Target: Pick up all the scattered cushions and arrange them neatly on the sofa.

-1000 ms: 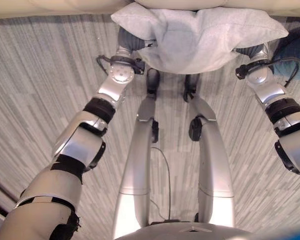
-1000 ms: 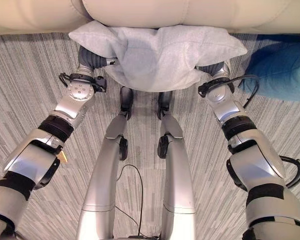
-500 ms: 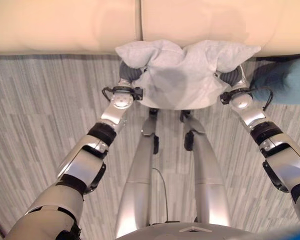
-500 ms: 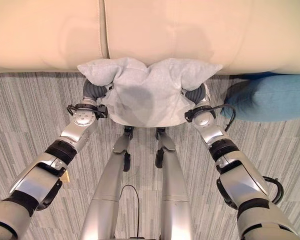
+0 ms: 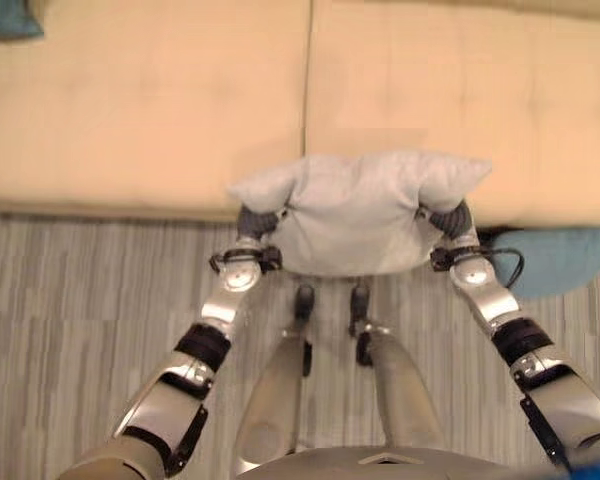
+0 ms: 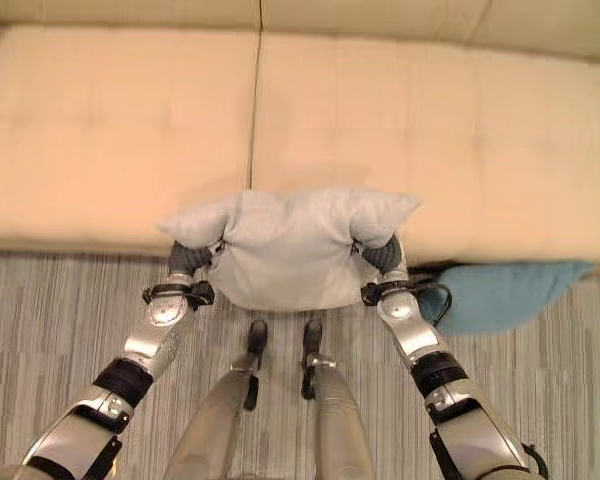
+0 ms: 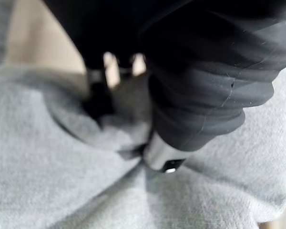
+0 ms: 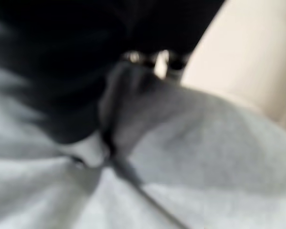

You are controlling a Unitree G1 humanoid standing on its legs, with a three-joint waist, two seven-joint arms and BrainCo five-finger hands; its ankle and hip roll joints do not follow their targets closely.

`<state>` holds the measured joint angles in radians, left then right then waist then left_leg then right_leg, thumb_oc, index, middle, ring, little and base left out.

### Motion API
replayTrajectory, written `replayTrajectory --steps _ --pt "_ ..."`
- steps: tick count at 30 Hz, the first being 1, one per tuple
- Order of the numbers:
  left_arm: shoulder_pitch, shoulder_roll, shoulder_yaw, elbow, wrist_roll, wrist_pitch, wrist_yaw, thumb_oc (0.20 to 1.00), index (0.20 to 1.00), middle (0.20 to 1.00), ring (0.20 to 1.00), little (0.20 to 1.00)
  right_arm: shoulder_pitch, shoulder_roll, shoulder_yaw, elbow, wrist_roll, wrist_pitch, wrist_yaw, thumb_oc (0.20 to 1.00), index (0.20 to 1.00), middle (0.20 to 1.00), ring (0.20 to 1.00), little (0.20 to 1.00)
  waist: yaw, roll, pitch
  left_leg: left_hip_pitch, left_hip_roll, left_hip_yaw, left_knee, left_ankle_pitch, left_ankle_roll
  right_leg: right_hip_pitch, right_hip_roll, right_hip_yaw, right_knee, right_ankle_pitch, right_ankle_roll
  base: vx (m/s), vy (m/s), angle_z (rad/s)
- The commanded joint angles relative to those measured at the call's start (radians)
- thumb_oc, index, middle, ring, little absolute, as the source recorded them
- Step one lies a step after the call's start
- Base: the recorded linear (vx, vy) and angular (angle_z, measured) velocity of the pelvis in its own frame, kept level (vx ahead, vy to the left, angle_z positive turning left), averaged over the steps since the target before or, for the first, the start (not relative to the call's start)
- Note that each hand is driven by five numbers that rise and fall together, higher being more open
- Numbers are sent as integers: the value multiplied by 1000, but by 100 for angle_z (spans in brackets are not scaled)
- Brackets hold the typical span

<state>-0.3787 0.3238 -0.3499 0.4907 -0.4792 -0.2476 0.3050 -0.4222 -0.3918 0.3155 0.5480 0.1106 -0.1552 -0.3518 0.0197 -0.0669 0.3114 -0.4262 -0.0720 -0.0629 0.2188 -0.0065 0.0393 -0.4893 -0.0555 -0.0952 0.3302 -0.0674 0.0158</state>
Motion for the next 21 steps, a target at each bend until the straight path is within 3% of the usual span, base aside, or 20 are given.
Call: replayTrajectory --steps 1,2,3,5,7,9,11,12,13,14,15,18,20,21 --pt "0 -49 -48 -108 60 -67 -76 200 200 200 200 200 17 62 17 -84 -24 -102 49 200 200 200 200 200 9 20 -124 119 3 -49 -15 -85 -16 47 -46 14 115 126 135 98 84 -6" --pt "0 -49 -48 -108 60 -67 -76 200 200 200 200 200 17 62 17 -84 -24 -102 49 200 200 200 200 200 9 20 -125 119 3 -49 -15 -85 -16 47 -46 14 115 126 135 131 110 -10" --pt "29 -42 -37 -115 78 -58 -78 200 200 200 200 200 30 61 8 -93 -28 -100 60 200 200 200 200 200 9 32 -127 171 16 -42 -24 -90 -7 50 -16 37 190 124 148 226 69 -29" --pt "47 -49 -30 -83 102 -52 -77 200 200 200 200 200 52 56 -3 -97 -34 -94 71 200 200 200 200 200 4 26 -158 245 14 -38 -54 -106 -11 111 21 41 103 61 123 317 -11 -41" --pt "60 -45 -21 -80 107 -55 -77 200 200 200 200 200 61 42 -6 -99 -40 -90 77 200 200 200 200 200 1 14 -183 296 10 -34 -81 -119 -19 137 21 30 -42 68 113 246 -103 -15" --pt "71 -43 -15 -80 105 -54 -79 200 200 200 200 200 70 35 -5 -100 -43 -87 81 200 200 200 200 200 -1 15 -192 337 17 -41 -96 -133 -24 150 16 8 -101 78 111 243 -117 -10" --pt "94 -46 -13 -76 115 -49 -90 200 200 200 200 200 102 27 -22 -115 -35 -80 92 200 200 200 200 200 -12 2 -219 387 14 -49 -82 -156 -46 229 19 29 -183 88 109 432 -206 4" --pt "120 -58 -6 -79 108 -46 -94 200 200 200 200 200 144 12 -35 -128 -41 -77 96 200 200 200 200 200 -18 -4 -241 392 20 -43 -28 -141 -72 291 37 37 -209 87 89 406 -219 31" --pt "126 -61 -6 -78 107 -43 -96 200 200 200 200 200 161 5 -45 -137 -42 -78 95 200 200 200 200 200 -21 -3 -242 365 31 -28 48 -111 -95 324 28 16 -221 83 78 285 -174 51" --pt "126 -62 -7 -79 107 -43 -96 200 200 200 200 200 162 5 -45 -138 -42 -78 95 200 200 200 200 200 -23 -1 -243 360 32 -31 57 -115 -95 324 29 12 -222 84 78 144 -177 64" --pt "128 -74 -17 -72 106 -36 -96 200 200 200 200 200 176 -9 -55 -138 -36 -74 86 200 200 200 200 200 -32 -8 -236 282 75 32 216 -59 -113 367 27 4 -238 72 49 76 -122 58" --pt "131 -75 -21 -69 101 -30 -101 200 200 200 200 200 178 -17 -61 -132 -25 -71 78 200 200 200 200 200 -26 -16 -234 196 74 75 278 -77 -88 385 28 -3 -253 60 35 118 -134 37" --pt "136 -74 -20 -70 105 -21 -105 200 200 200 200 200 187 -19 -72 -139 -26 -66 76 200 200 200 200 200 -18 -27 -240 139 51 94 227 -108 -70 401 26 1 -264 52 36 187 -77 12" --pt "142 -73 -23 -70 111 -13 -107 200 200 200 200 200 192 -22 -79 -139 -30 -66 74 200 200 200 200 200 -9 -22 -245 126 44 104 92 -74 -67 425 40 5 -278 43 38 203 -3 0"
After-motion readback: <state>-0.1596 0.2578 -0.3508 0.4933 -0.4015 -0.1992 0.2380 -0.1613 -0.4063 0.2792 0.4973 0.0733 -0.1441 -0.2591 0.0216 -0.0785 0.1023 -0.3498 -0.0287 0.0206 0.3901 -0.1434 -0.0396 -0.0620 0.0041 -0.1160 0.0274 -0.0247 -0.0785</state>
